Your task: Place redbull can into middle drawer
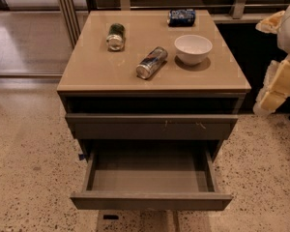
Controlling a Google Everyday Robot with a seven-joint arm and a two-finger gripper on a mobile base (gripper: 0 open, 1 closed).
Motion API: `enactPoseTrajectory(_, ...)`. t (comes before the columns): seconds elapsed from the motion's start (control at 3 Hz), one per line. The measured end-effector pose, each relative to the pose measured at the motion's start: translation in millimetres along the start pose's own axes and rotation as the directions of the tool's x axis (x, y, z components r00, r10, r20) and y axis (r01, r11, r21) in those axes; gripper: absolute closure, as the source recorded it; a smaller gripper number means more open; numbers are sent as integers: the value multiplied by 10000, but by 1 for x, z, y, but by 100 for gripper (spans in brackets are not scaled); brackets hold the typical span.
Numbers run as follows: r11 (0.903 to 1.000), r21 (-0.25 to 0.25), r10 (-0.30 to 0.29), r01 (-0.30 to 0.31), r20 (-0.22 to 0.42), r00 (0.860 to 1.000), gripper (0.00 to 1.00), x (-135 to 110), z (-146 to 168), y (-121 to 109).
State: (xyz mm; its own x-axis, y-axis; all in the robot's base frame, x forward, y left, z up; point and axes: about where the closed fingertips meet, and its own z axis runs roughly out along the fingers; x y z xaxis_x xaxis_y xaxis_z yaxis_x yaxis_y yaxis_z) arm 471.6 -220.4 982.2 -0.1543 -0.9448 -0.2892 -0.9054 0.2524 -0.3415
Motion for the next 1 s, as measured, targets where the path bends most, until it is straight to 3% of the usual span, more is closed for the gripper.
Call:
enactPoseTrajectory(0.33,9977,152,-682,668,1275,9895,0,-5,26,-46)
enactPoseTrajectory(0.67,9962,-508,-564,702,2345,9705,0,-9,71,-91)
enactPoseTrajectory(1.0,9952,-930,584,-294,3275,9431,0,-28,105,-138)
